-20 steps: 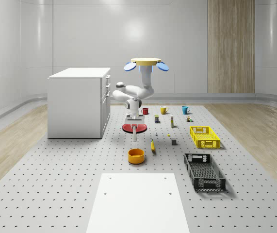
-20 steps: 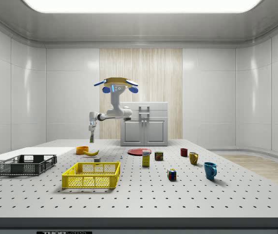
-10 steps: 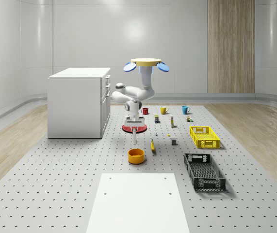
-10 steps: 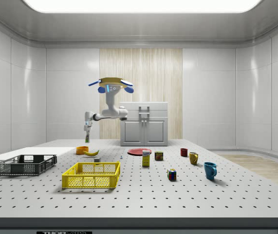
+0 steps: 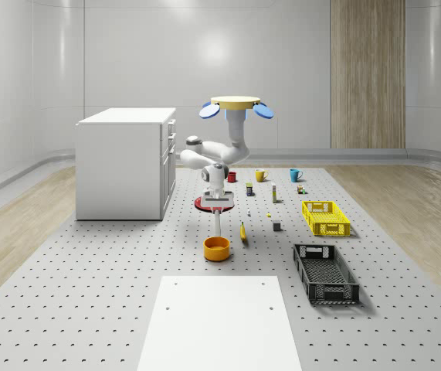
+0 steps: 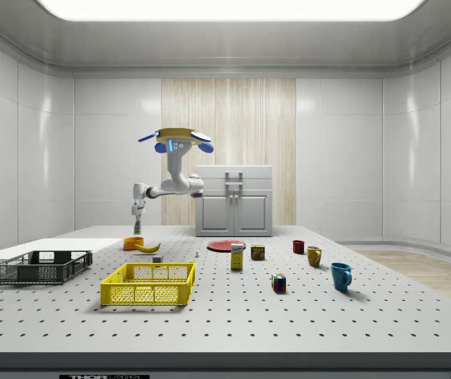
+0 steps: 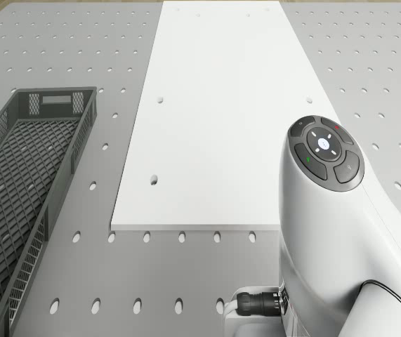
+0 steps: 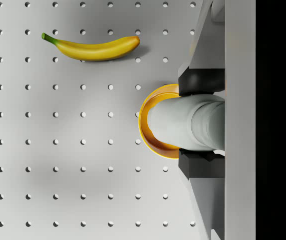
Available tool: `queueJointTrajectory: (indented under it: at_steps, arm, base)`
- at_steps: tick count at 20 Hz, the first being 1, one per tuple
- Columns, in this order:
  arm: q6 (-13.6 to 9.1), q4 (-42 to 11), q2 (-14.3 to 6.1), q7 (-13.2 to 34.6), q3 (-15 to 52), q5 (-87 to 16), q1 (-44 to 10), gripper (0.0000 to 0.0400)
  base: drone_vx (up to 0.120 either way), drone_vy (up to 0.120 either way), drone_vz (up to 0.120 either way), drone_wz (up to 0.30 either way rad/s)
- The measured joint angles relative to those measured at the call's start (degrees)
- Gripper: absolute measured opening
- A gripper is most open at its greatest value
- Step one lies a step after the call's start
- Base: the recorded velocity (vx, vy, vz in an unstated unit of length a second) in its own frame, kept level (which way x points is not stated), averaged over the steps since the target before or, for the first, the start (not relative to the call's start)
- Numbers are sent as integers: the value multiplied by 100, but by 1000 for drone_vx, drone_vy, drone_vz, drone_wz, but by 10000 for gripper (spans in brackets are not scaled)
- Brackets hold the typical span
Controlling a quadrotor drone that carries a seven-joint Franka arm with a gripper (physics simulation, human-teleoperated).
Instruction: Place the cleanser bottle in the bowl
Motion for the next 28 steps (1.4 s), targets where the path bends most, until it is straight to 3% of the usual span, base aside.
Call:
queueJointTrajectory:
  at_steps: [4, 26, 27, 28]
  arm:
    - [4, 0, -4, 0, 0, 2, -1, 152]
    - [485, 359, 79, 60, -1185, -1086, -286, 155]
    - [500, 375, 86, 64, -1223, -1121, -297, 174]
    - [513, 389, 93, 64, -1254, -1145, -306, 224]
  base:
    - [0, 30, -110, 0]
    - [0, 0, 0, 0]
    - [0, 0, 0, 0]
    - [0, 0, 0, 0]
